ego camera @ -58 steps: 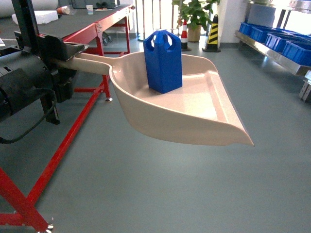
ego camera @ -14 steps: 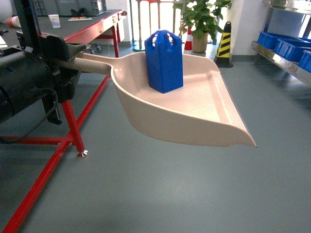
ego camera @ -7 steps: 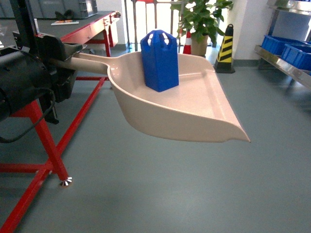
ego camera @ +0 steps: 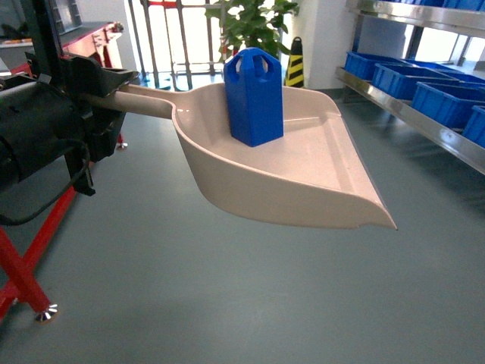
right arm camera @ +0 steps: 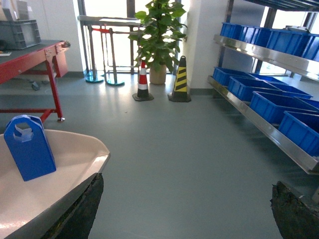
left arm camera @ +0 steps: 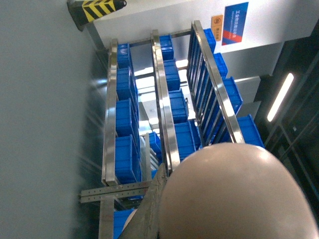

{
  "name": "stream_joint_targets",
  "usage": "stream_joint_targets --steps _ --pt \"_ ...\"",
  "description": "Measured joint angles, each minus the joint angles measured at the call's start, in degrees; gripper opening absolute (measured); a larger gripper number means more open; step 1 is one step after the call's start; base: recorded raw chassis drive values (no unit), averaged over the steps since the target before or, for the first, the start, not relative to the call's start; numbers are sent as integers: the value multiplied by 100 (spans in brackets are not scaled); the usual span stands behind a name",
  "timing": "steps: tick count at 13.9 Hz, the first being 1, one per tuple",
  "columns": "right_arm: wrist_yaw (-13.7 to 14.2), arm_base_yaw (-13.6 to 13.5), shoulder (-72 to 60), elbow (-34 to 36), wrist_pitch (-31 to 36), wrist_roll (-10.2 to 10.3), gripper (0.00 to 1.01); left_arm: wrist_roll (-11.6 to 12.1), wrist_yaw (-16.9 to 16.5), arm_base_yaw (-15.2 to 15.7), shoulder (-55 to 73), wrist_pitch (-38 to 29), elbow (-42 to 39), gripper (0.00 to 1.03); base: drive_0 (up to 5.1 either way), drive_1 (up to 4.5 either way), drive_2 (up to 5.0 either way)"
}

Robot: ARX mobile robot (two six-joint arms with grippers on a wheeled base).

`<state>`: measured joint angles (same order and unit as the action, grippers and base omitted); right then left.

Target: Place part in tray to right shelf

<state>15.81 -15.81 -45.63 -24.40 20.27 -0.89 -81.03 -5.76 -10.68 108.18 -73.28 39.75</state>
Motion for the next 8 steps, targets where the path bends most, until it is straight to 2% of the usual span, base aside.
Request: stream_joint_targets --steps 8 --pt "0 2 0 0 -2 0 98 -2 4 15 0 -2 0 14 -163 -163 -163"
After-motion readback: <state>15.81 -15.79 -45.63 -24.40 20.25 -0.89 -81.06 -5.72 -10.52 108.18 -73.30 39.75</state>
